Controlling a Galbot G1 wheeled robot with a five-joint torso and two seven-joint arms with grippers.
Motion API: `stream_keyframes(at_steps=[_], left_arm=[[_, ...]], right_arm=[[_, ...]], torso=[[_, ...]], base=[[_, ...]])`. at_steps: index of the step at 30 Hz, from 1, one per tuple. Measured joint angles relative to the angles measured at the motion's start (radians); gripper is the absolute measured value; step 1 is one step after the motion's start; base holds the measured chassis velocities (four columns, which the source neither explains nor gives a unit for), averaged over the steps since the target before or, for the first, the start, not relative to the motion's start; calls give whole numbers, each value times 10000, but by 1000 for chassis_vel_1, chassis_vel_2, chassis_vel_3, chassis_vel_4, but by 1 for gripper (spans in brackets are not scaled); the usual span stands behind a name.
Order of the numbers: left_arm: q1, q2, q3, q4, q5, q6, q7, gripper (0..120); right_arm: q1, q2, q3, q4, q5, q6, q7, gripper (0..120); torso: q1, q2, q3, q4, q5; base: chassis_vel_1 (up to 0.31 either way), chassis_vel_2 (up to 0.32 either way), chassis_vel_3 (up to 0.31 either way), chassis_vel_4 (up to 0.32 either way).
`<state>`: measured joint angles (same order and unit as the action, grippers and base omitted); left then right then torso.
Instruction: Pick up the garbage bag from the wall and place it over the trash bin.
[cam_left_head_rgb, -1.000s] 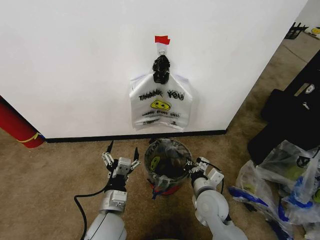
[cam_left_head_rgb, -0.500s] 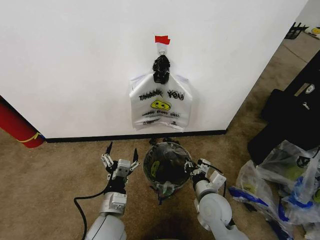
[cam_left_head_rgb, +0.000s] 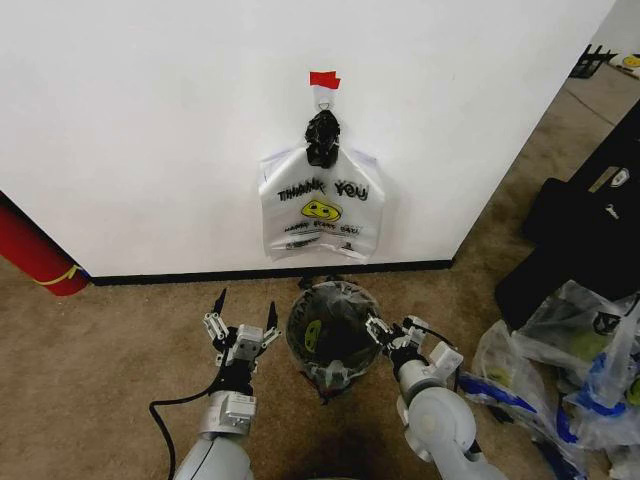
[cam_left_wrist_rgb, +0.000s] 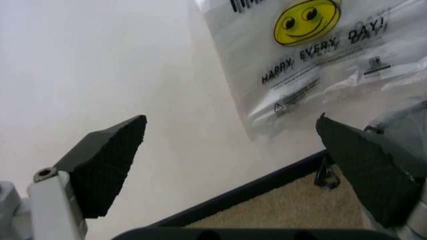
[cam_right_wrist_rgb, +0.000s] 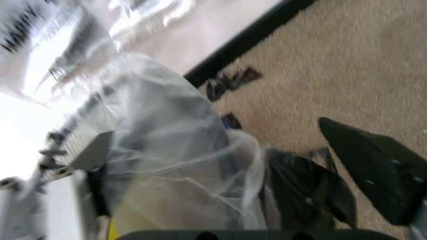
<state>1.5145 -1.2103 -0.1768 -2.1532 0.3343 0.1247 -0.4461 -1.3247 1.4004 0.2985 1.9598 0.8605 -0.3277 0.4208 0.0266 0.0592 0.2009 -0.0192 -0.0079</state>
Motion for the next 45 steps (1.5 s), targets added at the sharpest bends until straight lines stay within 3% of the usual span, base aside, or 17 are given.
stream_keyframes(at_steps=[4,11,16,23,29,32,34,38,45], left_arm=[[4,-1,36,36,-20,-159,7,100],[-86,-49,534,85,-1163,-1463,998,100],[-209,-73,663,570,-1375,-2280,1448,100],[-776,52,895,1128,-1870,-2695,2029,100],[-2259,885,1122,1757,-2704,-2711,3207,100],[-2580,1085,1141,1963,-2893,-2849,3518,100],[-2984,1174,1312,2312,-3041,-2940,3677,100],[-4043,961,1975,3196,-3139,-3047,3768,100],[-5839,257,3205,4833,-2805,-3039,4055,100]], right_arm=[[-13,-91,149,-36,109,-605,-10,100],[-35,-258,428,-85,488,-1030,-201,100],[78,-276,682,57,1372,-1766,8,100],[46,-416,669,37,567,-1917,-132,100],[-220,-686,705,119,-1278,-1807,-2103,100],[-130,-780,680,41,-1508,-1839,-2381,100],[-6,-885,615,-86,-1624,-1872,-2685,100],[0,-891,605,-182,-1700,-1856,-2791,100],[-97,-669,623,-87,-1831,-1820,-2768,100]], torso=[[0,0,0,0,-1],[0,0,0,-1,2],[0,0,0,0,-1],[0,0,0,0,0],[0,0,1,-3,-2],[0,0,0,-5,-2],[0,0,1,11,4],[1,0,1,-3,-1],[1,0,2,-1,-1]], base=[[0,0,0,0],[0,0,0,0],[0,0,0,0],[0,0,0,0],[0,0,0,0],[0,0,0,0],[0,0,0,0],[0,0,0,0],[0,0,0,0]])
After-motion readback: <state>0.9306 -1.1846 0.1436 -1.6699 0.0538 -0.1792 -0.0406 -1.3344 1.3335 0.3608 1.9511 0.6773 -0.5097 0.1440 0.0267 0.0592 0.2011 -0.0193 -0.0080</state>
